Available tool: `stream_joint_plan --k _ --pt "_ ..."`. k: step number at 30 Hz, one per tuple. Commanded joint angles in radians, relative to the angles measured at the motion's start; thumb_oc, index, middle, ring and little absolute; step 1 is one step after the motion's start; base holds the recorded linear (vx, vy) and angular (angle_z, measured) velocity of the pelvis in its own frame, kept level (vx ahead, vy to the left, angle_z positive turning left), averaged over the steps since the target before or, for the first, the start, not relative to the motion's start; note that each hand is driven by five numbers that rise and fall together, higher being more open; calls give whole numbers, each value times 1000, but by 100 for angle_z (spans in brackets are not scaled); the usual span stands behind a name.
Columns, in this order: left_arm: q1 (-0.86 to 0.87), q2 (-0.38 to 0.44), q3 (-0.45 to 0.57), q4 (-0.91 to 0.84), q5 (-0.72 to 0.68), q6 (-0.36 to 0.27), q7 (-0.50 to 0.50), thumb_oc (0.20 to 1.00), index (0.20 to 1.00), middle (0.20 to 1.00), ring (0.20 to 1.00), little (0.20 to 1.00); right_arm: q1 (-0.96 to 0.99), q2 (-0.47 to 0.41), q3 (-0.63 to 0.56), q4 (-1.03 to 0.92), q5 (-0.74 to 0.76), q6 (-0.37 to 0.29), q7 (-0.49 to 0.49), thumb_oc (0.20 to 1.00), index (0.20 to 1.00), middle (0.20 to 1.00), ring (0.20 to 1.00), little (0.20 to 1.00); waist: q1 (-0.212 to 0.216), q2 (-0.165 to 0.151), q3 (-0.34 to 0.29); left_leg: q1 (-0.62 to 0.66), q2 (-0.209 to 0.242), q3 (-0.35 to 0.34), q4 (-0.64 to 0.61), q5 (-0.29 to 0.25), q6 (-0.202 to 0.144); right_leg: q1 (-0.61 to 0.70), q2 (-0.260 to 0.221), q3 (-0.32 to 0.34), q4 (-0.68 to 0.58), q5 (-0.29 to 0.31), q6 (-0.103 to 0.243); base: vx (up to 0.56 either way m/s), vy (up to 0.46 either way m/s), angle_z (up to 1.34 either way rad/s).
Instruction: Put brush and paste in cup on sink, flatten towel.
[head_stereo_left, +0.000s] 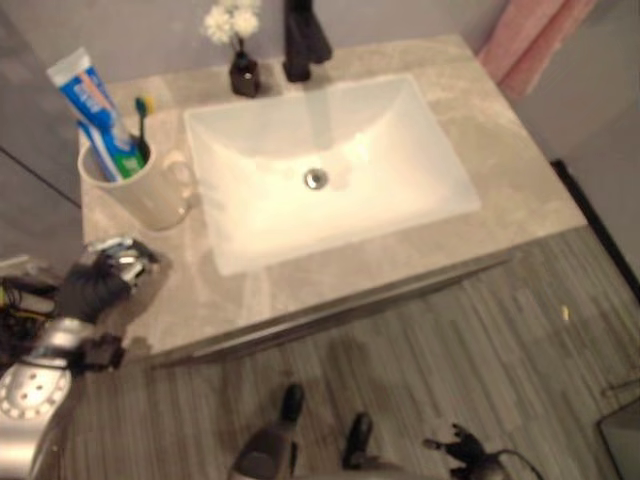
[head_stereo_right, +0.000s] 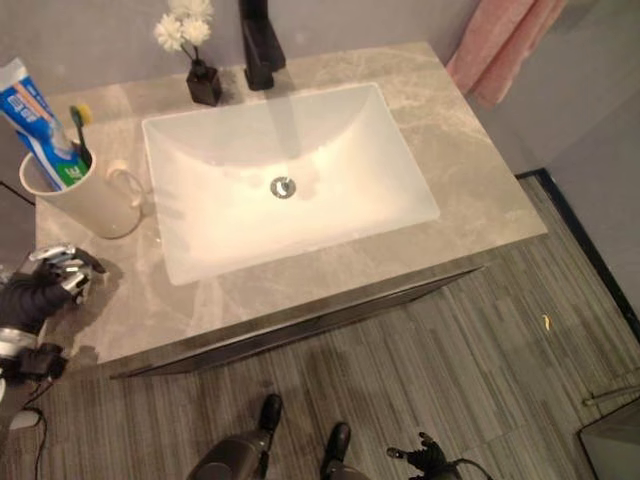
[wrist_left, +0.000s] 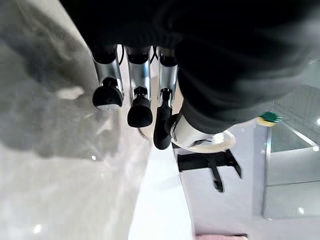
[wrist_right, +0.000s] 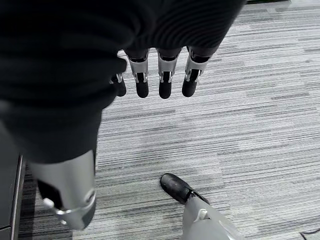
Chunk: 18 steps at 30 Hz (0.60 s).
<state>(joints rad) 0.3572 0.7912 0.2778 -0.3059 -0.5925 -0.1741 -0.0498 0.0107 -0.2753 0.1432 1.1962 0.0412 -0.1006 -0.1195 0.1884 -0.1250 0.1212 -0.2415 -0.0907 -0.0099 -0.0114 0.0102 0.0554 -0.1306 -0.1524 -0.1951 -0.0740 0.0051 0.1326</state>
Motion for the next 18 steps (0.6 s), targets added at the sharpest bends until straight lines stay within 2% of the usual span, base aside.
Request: stream_joint_plan --k 1,8,18 --pt "36 28 55 -91 -35 -33 -23 200 200 200 200 200 26 -13 14 4 -7 -2 -9 1000 1000 1000 1000 1000 7 8 -77 -49 -32 -155 29 -65 44 101 11 -48 71 80 42 -2 -34 2" --pt "-17 33 31 -89 -24 -36 -7 200 200 200 200 200 31 -20 21 -9 -11 -7 -6 1000 1000 1000 1000 1000 2 3 -88 -49 -29 -153 25 -62 39 117 12 -55 36 62 37 -4 -12 4" --pt "-129 63 -5 -47 -21 -26 33 200 200 200 200 200 32 -29 37 -19 -7 4 -3 1000 1000 1000 1000 1000 -28 -13 -78 -94 -21 -118 27 -68 43 78 7 -17 -9 113 44 -14 13 -8"
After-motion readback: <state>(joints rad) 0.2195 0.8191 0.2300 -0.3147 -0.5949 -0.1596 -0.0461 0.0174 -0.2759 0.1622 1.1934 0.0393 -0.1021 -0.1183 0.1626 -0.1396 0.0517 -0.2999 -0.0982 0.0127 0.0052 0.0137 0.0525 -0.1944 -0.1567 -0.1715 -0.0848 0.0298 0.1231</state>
